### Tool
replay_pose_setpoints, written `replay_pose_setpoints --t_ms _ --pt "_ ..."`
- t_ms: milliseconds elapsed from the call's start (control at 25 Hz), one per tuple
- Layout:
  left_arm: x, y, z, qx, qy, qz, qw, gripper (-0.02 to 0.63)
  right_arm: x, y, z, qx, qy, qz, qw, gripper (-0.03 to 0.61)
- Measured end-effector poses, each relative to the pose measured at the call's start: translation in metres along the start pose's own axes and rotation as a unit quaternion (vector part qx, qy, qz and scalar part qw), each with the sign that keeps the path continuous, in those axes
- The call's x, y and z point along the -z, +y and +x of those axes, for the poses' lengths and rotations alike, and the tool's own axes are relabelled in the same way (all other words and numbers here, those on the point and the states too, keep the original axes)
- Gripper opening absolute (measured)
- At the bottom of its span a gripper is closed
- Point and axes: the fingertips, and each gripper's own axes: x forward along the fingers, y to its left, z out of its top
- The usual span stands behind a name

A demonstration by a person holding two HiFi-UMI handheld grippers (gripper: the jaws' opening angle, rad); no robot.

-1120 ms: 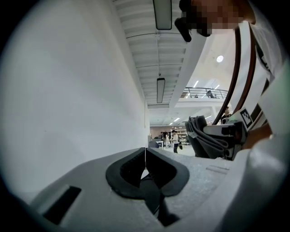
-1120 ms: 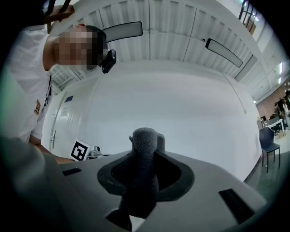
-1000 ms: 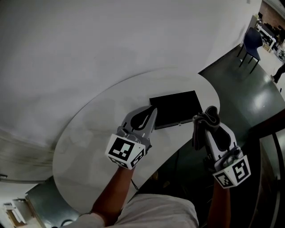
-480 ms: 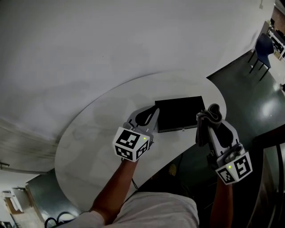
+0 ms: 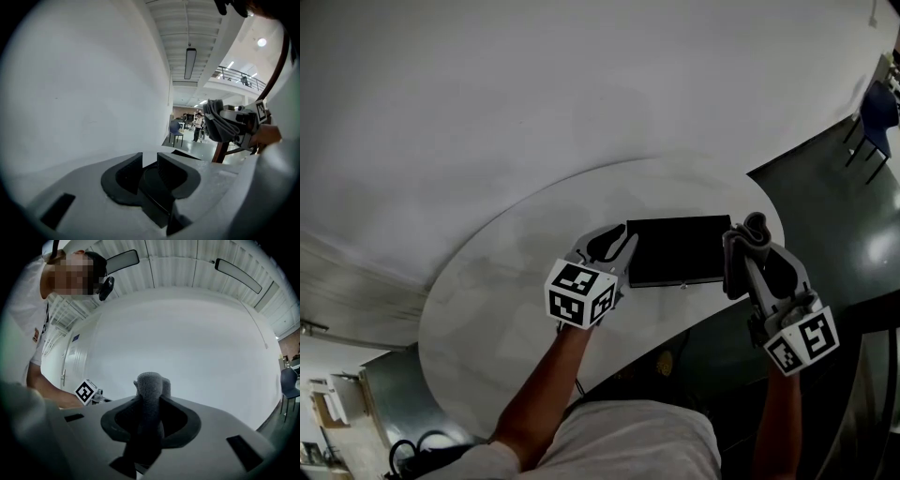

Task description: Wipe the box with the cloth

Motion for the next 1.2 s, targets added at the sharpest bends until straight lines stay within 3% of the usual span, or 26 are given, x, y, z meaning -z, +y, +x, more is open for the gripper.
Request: replay_pose_setpoints --t_ms 360,720,880,1200 --pt "0.026 0.012 0.016 -0.03 0.067 -0.023 0.997 0.147 0.041 -0.053 0.018 -0.002 0.07 0.028 0.997 0.1" --pt "0.051 0.022 0.036 -0.037 0.131 -0.057 0.9891 0.155 0.101 -0.099 0.037 0.015 0.146 0.104 0.984 0.1" --pt "0.061 0.02 0.04 -0.04 0.151 -0.069 0.9853 0.155 0.127 -0.118 0.034 0.026 0.172 0.163 0.971 0.1" --pt "0.079 0.031 0.041 -0.041 0.174 -0.092 0.9797 0.155 0.173 -0.141 0.04 0.045 0.204 0.303 0.93 0.1"
